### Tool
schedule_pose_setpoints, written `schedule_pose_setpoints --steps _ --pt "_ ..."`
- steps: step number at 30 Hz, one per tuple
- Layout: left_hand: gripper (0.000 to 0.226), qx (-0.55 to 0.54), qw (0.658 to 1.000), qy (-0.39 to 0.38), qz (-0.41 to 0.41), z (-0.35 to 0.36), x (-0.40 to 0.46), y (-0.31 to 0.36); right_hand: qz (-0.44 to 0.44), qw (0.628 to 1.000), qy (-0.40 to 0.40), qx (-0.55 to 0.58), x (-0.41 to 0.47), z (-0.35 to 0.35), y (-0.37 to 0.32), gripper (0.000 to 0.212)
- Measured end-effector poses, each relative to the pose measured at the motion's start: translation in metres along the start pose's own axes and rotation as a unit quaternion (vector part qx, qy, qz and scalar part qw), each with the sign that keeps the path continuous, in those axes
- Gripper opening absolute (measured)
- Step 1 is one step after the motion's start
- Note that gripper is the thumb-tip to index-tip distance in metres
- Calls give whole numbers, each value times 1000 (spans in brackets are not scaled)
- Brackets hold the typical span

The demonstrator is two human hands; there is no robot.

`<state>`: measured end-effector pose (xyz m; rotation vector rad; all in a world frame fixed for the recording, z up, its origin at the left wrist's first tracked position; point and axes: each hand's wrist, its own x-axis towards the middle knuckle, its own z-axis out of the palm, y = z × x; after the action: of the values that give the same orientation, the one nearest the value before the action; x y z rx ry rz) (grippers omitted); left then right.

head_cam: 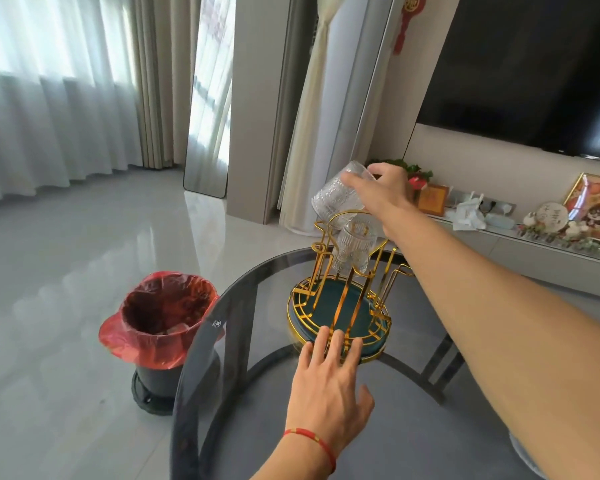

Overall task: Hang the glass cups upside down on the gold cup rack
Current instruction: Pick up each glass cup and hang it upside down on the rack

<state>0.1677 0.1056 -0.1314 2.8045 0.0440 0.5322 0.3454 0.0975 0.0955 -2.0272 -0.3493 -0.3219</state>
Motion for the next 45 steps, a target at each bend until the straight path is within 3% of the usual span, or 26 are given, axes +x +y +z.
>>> schedule_pose_setpoints --steps 8,19,25,29,34,40,43,45 --pt "73 12 1000 6 -6 0 0 2 -69 978 -83 -178 -3 19 8 62" --pt "70 15 1000 20 -12 1 1 3 -91 886 -169 -423 -4 31 10 71" --pt "70 20 1000 16 -15 5 1 0 -99 858 -214 -456 -6 25 5 67" --pt "73 31 999 2 -13 5 3 -2 -140 906 -160 -367 -25 1 10 50" --pt "74 42 999 0 -17 2 5 -6 -178 945 -37 -271 -96 -57 46 48" --pt "73 59 998 1 -18 0 1 -2 -111 954 -50 -274 -249 -137 103 53" --pt "67 62 998 -8 -33 -5 -6 12 -79 967 2 -241 -305 -176 121 40" --pt "59 29 1000 -4 12 -10 -15 45 -40 973 68 -215 -329 -209 129 33"
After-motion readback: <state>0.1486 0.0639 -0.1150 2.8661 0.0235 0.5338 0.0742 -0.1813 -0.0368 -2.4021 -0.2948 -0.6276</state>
